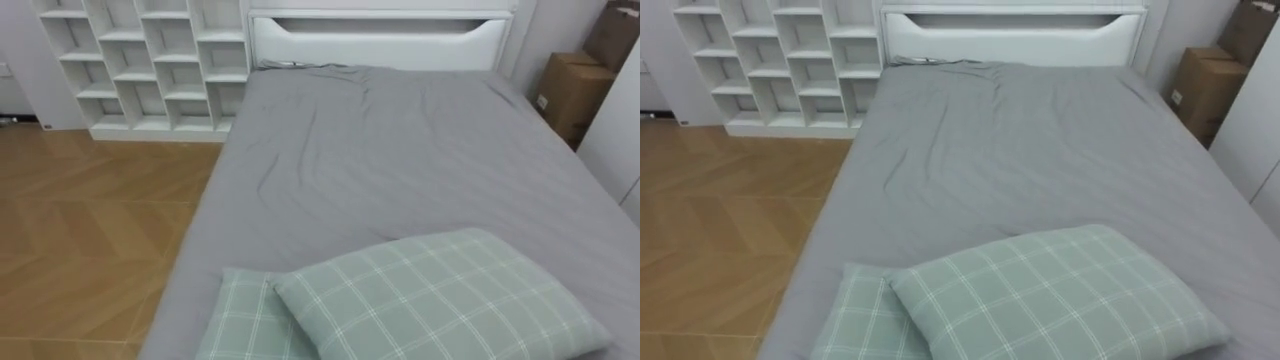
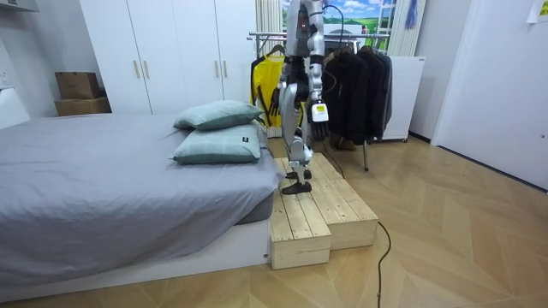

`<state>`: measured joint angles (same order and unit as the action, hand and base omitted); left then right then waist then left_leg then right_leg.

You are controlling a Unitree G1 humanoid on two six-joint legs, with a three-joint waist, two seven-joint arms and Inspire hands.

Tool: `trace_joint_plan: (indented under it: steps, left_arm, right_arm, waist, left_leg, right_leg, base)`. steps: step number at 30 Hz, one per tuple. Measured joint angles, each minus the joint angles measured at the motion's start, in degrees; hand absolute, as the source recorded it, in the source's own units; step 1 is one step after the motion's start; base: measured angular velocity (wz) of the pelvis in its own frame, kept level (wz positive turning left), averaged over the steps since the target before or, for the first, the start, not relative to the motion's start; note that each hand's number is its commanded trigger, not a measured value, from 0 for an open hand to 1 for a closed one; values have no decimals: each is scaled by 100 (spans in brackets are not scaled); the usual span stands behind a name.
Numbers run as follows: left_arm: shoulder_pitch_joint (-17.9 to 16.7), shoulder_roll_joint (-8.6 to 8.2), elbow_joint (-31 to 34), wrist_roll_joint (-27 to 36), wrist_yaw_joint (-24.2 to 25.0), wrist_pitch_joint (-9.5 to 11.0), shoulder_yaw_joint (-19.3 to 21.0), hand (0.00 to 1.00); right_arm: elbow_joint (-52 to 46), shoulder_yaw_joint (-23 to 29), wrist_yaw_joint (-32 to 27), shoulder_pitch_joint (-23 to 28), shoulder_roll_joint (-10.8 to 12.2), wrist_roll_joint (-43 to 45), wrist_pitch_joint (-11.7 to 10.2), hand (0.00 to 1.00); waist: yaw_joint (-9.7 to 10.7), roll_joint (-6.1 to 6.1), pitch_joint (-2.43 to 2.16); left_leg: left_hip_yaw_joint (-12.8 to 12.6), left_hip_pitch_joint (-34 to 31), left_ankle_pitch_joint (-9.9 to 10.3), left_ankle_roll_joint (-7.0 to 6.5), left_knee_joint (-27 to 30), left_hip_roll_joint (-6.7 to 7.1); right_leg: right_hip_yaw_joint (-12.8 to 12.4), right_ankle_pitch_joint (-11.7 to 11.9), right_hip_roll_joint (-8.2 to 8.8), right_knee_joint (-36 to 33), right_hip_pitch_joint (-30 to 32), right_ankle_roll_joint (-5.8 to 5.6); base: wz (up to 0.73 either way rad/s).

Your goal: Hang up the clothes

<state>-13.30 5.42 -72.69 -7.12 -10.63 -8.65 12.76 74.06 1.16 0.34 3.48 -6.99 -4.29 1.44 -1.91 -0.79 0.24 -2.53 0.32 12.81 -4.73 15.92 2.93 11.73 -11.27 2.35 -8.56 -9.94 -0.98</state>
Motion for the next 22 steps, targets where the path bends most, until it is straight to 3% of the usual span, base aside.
trace_joint_plan:
  steps: [6, 22]
  left_arm:
    - [21, -4, 11, -13, -1, -18, -232, 0]
    - [178, -1, 26, -222, -182, -12, -272, 0]
  right_arm:
    - [0, -3, 19, 17, -3, -105, 16, 0]
    - [-25, -171, -59, 41, -16, -215, -31, 0]
  waist:
    - [22, -18, -5]
    - [41, -10, -15]
  left_leg:
    - [59, -81, -3, 2, 82, 39]
    - [136, -155, -3, 0, 83, 71]
  right_leg:
    - [14, -38, 11, 101, 6, -5]
    - [89, -62, 23, 87, 10, -26]
  base:
    - [6]
    - [3]
